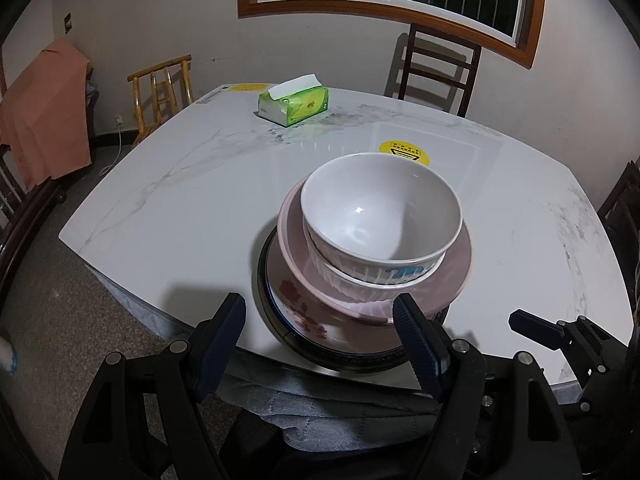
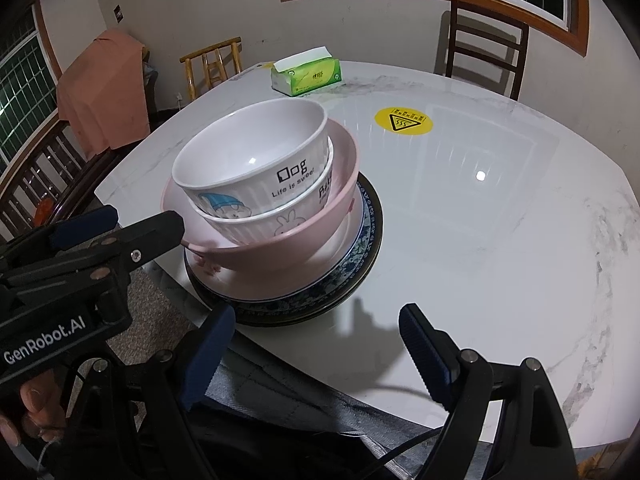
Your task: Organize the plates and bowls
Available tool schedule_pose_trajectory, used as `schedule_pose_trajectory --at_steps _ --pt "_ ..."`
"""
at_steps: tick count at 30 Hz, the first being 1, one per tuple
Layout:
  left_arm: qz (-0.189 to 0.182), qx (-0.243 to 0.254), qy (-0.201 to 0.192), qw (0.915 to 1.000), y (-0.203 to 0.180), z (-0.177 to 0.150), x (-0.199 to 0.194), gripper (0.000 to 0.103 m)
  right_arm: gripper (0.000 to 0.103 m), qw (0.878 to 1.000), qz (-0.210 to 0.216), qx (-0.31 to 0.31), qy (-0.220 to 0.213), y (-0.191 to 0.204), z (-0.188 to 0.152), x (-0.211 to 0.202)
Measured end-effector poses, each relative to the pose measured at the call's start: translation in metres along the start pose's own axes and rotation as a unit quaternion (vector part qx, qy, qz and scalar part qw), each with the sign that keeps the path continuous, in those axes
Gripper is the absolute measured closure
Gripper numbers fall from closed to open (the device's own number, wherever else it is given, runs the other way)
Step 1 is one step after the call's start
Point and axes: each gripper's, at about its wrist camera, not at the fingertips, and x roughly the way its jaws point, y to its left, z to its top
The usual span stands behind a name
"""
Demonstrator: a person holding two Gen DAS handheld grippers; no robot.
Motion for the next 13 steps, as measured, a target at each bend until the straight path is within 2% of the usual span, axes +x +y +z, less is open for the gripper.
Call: schedule_pose_trajectory --at_steps 6,13 --pt "-0.015 0.005 0.002 0.9999 0.0001 -0.0003 0.0003 0.030 0.017 1.000 0.002 0.001 0.002 0.0006 -0.0009 0.0025" --pt "-0.016 0.009 0.004 0.9998 0.0004 0.0004 0.0009 0.030 0.017 1.000 0.002 -0.001 0.004 0.0018 -0.0006 0.0037"
